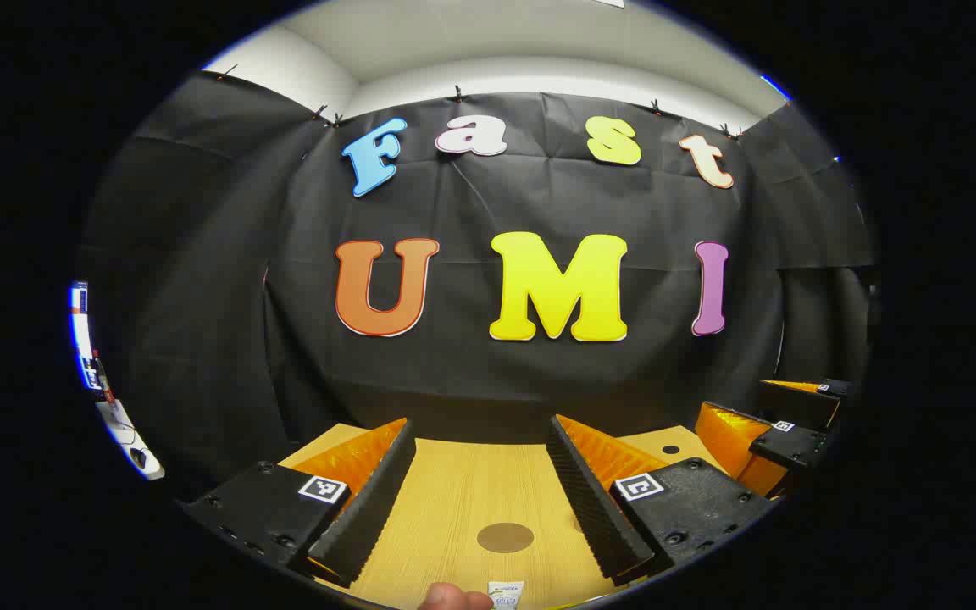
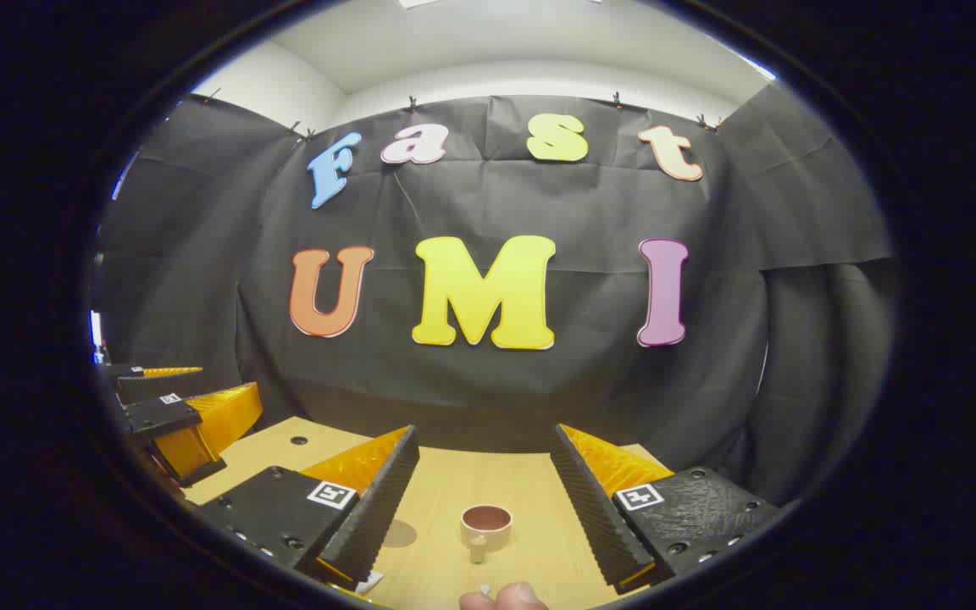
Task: Put the toothbrush and toothpaste on the desktop into the cup, then pick up the cup and place it on the coaster on the desktop.
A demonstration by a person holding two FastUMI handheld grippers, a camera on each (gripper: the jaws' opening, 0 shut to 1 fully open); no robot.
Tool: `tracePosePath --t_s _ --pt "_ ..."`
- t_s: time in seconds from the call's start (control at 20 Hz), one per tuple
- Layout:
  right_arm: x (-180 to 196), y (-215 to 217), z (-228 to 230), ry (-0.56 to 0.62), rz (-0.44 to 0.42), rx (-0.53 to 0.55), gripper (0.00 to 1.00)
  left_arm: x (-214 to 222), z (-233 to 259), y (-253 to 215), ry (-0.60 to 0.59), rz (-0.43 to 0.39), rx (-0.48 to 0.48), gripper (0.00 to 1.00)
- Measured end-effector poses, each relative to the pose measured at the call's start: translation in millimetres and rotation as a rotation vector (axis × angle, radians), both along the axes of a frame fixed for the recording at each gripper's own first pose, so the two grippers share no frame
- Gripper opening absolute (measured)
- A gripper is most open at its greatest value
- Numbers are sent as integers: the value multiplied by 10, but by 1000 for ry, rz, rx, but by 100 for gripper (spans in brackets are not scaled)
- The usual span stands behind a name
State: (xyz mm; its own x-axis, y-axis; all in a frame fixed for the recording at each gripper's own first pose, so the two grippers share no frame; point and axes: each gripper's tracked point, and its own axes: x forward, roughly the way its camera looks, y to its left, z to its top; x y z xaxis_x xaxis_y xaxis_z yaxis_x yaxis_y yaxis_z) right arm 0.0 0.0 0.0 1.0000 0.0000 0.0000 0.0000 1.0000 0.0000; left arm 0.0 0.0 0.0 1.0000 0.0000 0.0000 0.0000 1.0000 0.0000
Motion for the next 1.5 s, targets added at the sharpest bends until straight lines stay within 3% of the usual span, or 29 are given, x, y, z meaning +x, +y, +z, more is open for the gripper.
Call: tracePosePath --t_s 1.1,1.5 --pt "-23 -186 -266 70 27 8 98 -60 -227 -318 60 -19 17 99" --pt "-104 -179 -727 207 40 -27 98 -160 -649 -340 146 -49 33 99"
